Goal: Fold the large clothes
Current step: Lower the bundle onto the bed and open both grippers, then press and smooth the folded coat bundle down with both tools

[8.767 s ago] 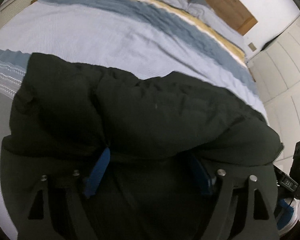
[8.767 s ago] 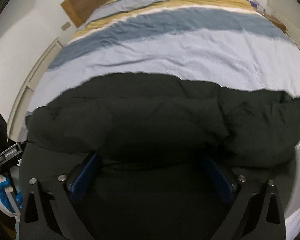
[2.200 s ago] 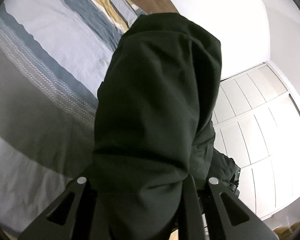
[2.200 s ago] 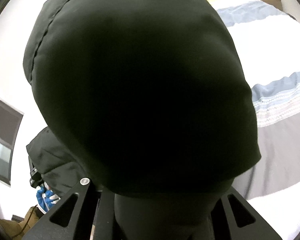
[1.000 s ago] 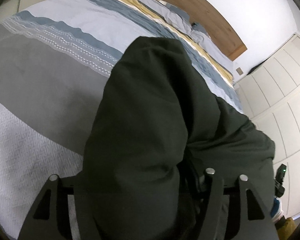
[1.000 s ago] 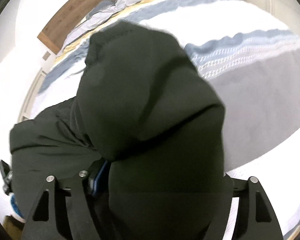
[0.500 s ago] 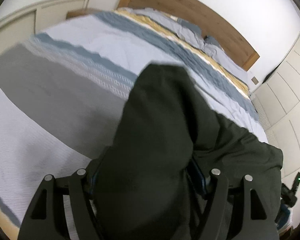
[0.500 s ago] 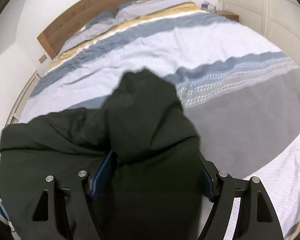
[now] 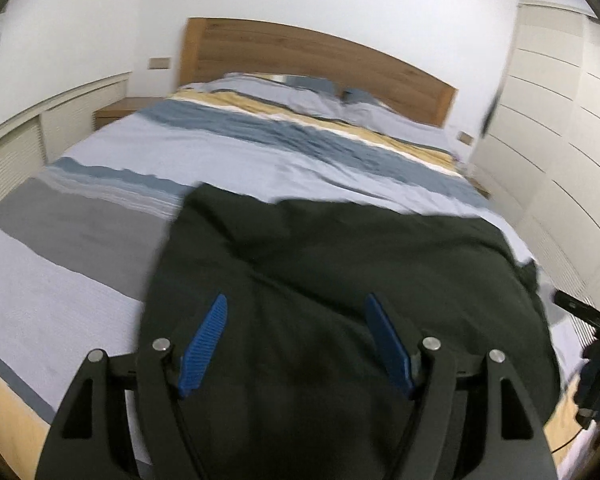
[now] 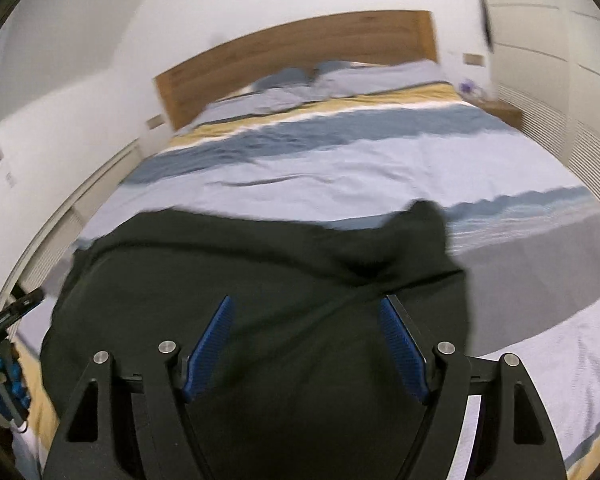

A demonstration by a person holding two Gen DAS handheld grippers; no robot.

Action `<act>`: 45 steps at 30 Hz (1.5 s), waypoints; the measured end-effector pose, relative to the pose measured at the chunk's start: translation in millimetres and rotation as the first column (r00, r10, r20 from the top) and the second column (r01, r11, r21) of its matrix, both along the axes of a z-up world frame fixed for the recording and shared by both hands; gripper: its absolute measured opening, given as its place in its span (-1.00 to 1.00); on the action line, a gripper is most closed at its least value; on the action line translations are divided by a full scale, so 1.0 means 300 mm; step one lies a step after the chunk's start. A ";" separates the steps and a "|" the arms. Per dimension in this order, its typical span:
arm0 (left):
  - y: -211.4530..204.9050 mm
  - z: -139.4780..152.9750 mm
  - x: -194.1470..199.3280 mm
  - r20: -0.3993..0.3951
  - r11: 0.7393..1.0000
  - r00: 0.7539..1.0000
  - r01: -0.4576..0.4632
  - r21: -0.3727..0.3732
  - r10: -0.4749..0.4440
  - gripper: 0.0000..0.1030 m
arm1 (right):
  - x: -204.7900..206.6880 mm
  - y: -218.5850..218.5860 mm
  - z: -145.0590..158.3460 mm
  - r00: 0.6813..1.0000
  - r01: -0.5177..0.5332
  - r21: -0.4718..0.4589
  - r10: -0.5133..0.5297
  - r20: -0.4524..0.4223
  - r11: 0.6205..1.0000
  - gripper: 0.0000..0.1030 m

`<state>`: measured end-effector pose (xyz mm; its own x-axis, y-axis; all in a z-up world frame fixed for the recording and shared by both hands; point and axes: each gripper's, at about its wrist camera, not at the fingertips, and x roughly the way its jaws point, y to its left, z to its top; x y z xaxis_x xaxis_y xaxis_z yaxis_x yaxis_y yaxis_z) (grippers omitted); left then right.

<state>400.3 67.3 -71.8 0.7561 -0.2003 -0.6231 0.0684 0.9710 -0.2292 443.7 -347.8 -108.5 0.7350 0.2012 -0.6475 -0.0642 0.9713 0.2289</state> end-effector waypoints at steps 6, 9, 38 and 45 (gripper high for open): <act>-0.185 -0.057 0.002 -0.036 0.991 0.990 0.133 -0.034 -0.134 0.38 | -0.010 0.201 -0.008 0.991 -0.136 -0.002 0.136 0.022 0.991 0.46; -0.238 -0.097 0.064 -0.048 0.986 0.985 0.164 -0.007 -0.164 0.38 | 0.045 0.268 -0.060 0.984 -0.176 -0.026 0.176 -0.009 0.984 0.47; -0.347 -0.219 0.485 -0.202 0.991 0.976 0.104 0.090 -0.084 0.53 | 0.405 0.188 -0.213 0.984 -0.071 -0.051 0.062 -0.166 0.996 0.62; -0.342 -0.209 0.457 -0.192 0.989 0.978 0.104 0.101 -0.083 0.53 | 0.357 0.112 -0.198 0.983 -0.019 -0.012 0.017 -0.182 1.000 0.62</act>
<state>537.3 -35.2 -134.5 0.6051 -0.1870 -0.7739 0.1257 0.9823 -0.1390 551.0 -314.3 -167.9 0.6011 0.2034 -0.7728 -0.0401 0.9735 0.2251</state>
